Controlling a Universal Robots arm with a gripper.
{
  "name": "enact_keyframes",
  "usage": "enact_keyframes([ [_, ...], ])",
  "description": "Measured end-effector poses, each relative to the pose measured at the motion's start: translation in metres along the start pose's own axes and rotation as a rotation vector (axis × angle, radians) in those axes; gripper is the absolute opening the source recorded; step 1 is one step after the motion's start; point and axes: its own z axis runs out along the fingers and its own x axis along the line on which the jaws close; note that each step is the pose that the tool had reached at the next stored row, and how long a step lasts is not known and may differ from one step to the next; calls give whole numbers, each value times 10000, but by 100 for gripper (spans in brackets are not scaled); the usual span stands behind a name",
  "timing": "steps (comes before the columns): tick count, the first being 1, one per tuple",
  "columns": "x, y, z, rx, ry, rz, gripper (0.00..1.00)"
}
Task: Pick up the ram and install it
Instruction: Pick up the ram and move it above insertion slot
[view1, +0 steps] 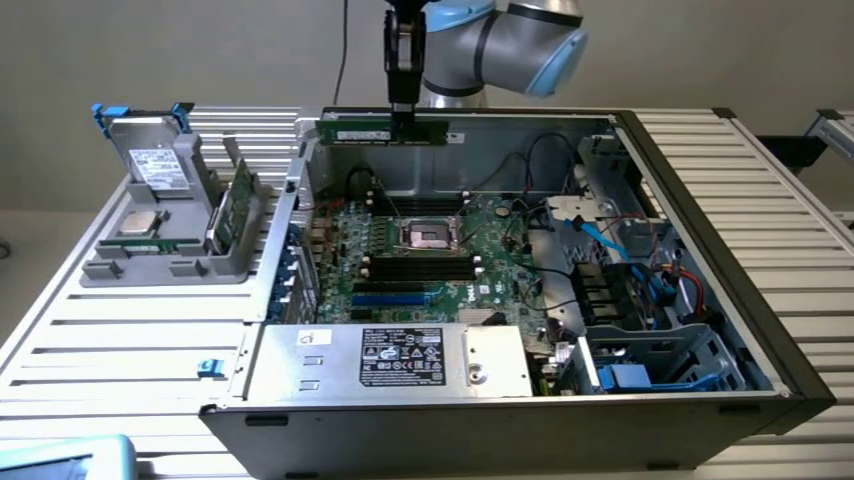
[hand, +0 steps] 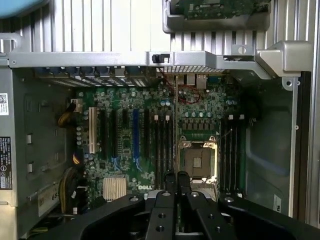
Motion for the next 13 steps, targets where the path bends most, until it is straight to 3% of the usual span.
enact_keyframes([
  [13, -124, -236, 1, 30, 7, 113, 13],
])
